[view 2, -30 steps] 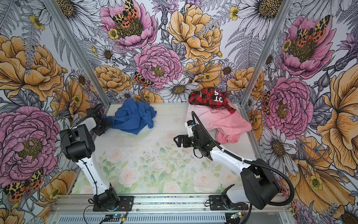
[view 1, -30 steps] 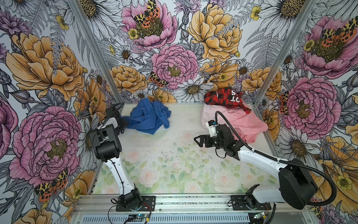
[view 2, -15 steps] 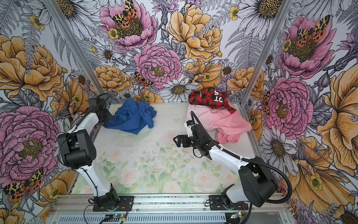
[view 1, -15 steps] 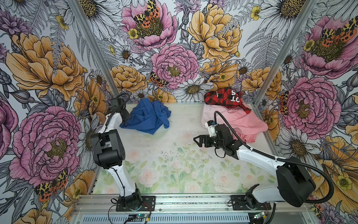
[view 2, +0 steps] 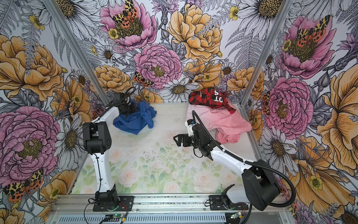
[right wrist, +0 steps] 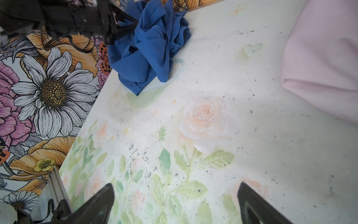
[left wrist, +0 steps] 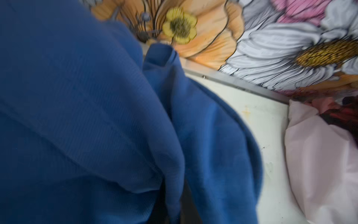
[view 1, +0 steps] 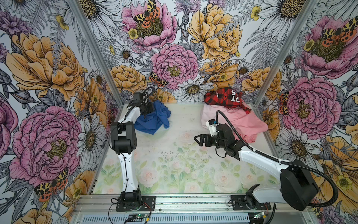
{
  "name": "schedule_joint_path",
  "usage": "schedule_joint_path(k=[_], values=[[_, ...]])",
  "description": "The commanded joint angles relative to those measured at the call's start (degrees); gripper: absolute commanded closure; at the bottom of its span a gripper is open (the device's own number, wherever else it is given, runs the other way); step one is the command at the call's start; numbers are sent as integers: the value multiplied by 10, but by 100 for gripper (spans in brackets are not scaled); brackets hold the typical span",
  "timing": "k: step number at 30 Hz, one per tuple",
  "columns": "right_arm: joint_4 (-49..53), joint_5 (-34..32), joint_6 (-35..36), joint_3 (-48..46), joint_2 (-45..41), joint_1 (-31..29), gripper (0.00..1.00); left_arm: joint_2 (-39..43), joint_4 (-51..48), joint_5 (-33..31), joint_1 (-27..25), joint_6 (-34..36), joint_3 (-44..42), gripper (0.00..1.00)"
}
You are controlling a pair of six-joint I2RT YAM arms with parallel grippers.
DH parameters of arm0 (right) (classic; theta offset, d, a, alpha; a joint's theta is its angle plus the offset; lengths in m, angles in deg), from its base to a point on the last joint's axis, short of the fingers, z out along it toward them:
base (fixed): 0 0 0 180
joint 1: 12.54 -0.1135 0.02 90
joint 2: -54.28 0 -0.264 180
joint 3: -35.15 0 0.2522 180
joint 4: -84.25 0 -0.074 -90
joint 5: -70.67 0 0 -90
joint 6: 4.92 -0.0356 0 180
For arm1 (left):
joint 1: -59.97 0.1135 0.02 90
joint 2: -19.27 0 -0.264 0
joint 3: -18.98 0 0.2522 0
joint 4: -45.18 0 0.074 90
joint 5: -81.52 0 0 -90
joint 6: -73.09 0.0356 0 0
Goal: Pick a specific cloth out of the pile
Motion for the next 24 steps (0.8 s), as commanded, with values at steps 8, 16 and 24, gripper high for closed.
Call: schedule_joint_path(k=[8,16,24], values=[[8,-11,3,6,-15,1,0,74,-15,14,-19,68,-26,11],[55,2,10,0,-58,93,0,338,1,-69,-4,32,-186,1],[102,-164,83,-50,-147,237,0,588,229,-393,-25,-6,-623,1]])
